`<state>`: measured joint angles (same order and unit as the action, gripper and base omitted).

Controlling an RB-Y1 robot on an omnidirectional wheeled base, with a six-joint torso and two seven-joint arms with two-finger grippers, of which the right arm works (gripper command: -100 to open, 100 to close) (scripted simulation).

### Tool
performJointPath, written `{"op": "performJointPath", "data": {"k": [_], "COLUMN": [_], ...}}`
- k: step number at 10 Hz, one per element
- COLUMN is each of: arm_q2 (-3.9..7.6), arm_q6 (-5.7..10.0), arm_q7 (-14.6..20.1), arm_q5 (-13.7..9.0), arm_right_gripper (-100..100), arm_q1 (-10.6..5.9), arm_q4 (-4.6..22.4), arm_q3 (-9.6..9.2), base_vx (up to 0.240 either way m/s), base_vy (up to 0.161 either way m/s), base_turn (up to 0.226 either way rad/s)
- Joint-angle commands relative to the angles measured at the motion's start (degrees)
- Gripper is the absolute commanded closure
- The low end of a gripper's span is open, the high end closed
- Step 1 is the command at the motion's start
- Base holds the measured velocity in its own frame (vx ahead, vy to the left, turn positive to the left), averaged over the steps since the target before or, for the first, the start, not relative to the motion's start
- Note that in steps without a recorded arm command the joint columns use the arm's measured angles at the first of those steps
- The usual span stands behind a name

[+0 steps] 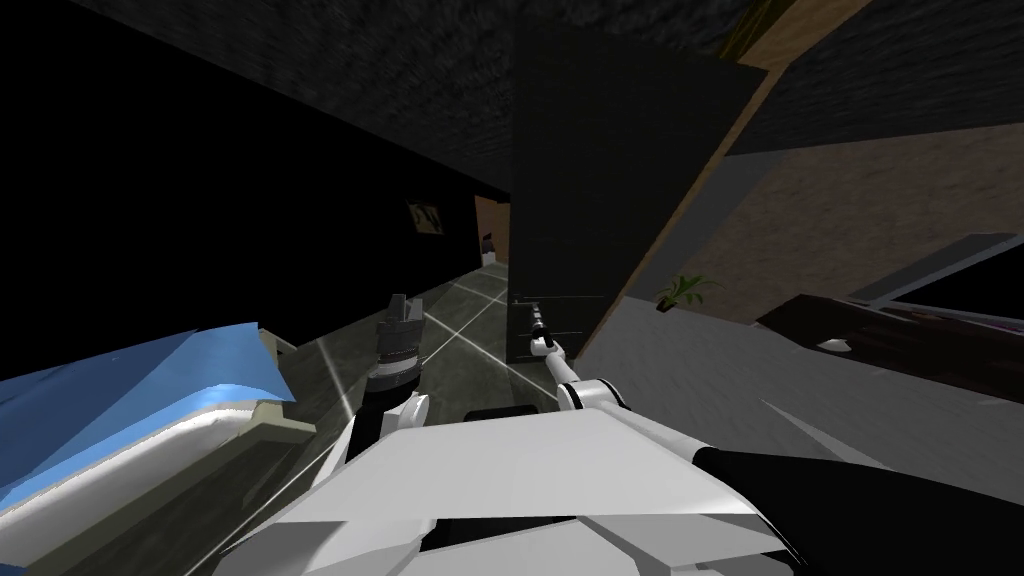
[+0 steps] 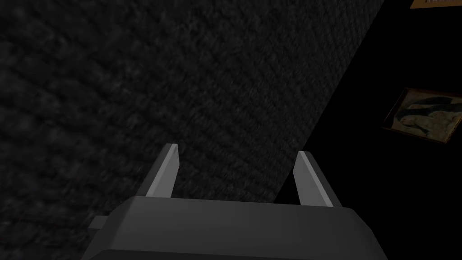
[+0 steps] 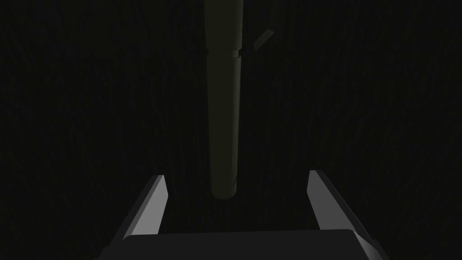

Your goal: Push the door open

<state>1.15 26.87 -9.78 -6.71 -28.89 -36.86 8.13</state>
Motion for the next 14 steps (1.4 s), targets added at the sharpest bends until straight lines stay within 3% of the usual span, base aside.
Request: {"op": "performJointPath", "data": {"k": [1, 4, 5, 6, 11, 12, 14], "arm_q2": [-0.19, -3.13, -2.30, -2.30, -2.30, -0.59, 0.30], "arm_q6": [-0.38, -0.23, -0.98, -0.98, -0.98, -1.07, -1.03], "arm_q7": [-0.1, -0.1, 0.2, 0.2, 0.2, -0.1, -0.4], "arm_q5": [0.0, -0.1, 0.0, 0.0, 0.0, -0.4, -0.7], "arm_right_gripper": [-100, -100, -100, 100, 100, 100, 100], "arm_q1": [0.30, 0.28, 0.65, 0.65, 0.65, 0.88, 0.95], "arm_q4": [-0.5, -0.4, -1.5, -1.5, -1.5, -1.4, -1.5], "arm_q3": [0.11, 0.33, 0.09, 0.09, 0.09, 1.13, 1.95], "base_vx": [0.192, 0.229, 0.051, -0.006, -0.010, 0.117, 0.149], "base_vy": [0.031, 0.023, 0.009, 0.001, -0.002, 0.067, 0.129], "base_turn": [0.028, 0.029, -0.001, -0.001, 0.003, -0.030, -0.069]}}
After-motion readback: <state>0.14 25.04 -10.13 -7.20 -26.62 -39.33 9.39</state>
